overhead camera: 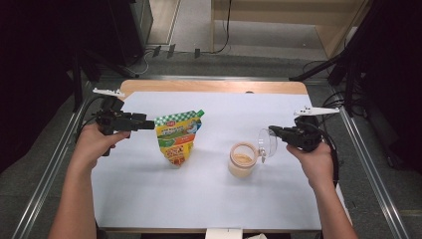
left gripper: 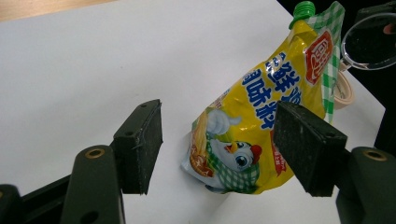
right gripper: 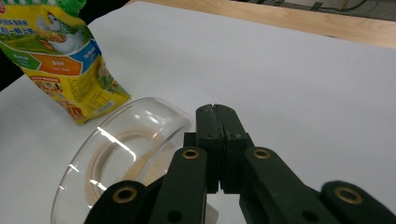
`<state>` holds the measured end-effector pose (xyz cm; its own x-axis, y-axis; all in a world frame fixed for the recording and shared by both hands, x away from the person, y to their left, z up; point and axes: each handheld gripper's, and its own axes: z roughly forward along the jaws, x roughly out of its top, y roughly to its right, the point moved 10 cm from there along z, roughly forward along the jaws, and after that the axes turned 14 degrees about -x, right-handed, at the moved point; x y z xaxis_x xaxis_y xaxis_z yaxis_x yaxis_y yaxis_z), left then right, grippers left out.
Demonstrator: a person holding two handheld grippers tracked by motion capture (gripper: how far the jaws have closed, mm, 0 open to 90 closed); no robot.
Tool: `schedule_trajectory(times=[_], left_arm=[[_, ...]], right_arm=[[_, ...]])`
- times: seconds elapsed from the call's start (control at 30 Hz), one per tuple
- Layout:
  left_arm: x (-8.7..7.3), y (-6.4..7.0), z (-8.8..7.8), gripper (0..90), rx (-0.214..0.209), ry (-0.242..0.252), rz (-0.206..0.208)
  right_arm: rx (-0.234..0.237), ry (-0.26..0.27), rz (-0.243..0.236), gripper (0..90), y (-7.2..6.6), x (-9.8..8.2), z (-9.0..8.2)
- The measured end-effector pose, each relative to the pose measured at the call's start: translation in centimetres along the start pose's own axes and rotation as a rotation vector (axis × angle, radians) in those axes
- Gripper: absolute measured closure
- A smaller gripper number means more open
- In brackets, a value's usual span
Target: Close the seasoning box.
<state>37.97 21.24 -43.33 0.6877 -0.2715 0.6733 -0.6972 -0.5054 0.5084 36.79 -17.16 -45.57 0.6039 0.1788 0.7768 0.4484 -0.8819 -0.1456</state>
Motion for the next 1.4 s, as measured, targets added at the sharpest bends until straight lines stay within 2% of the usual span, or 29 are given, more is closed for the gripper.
schedule_trajectory(times=[0.27, 0.43, 0.73, 0.9, 1.13, 1.27, 1.4], left_arm=[[-0.2, -0.2, 0.0, 34.4, 0.002, 0.001, -0.010], [-0.1, -0.1, -0.2, 34.4, 0.000, 0.015, -0.007], [-0.1, 0.0, -0.3, 34.4, 0.002, 0.015, -0.006], [-0.2, -0.1, -0.2, 34.4, 0.001, 0.012, -0.007], [-0.2, -0.1, -0.2, 34.4, 0.003, 0.012, -0.010], [-0.3, -0.3, -0.3, 33.9, 0.005, 0.012, -0.016], [-0.3, -0.4, -0.2, 33.4, 0.007, 0.013, -0.018]], right_arm=[[0.038, 0.003, -0.009, 89.7, -1.1, 0.1, 0.1], [0.058, 0.005, -0.031, 88.5, -2.1, 0.1, 0.1], [0.064, 0.009, -0.055, 85.4, -2.8, 0.1, 0.1], [0.053, 0.015, -0.070, 75.4, -2.4, 0.0, 0.3], [0.042, 0.019, -0.050, 60.3, -1.4, -0.4, 0.8], [0.034, 0.019, -0.040, 55.8, -0.7, -0.7, 1.1], [0.018, 0.031, -0.051, 50.5, 0.0, -1.1, 1.4]])
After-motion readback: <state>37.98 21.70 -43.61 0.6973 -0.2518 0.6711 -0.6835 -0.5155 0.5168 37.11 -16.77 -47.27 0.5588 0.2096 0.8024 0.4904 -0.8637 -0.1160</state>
